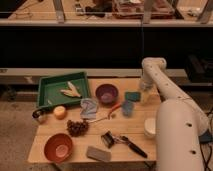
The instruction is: Place sponge in red bowl
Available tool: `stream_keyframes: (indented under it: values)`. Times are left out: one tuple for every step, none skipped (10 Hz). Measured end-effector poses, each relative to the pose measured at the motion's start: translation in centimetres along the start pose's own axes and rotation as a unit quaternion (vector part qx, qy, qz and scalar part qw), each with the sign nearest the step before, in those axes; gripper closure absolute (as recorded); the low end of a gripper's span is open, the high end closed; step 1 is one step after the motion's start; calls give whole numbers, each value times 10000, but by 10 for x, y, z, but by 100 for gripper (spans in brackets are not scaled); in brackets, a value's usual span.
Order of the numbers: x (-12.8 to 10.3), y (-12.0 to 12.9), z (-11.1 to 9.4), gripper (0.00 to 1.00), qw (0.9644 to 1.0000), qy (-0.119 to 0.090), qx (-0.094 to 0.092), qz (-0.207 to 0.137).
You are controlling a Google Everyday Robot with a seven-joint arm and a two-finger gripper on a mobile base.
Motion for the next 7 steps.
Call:
stream_keyframes:
  values:
    - [2, -3, -1, 35, 10000, 11, 3, -5]
    - [3, -7, -1, 35, 10000, 11, 14, -17]
    - [1, -12, -1, 35, 10000, -1, 23, -49]
    - [-1, -15, -1, 35, 10000, -36, 22, -68]
    - [-3, -16, 0, 35, 9999, -92, 12, -68]
    - [-5, -17, 1, 35, 9998, -184, 7, -60]
    - [-6, -17, 1, 35, 9996, -284, -2, -50]
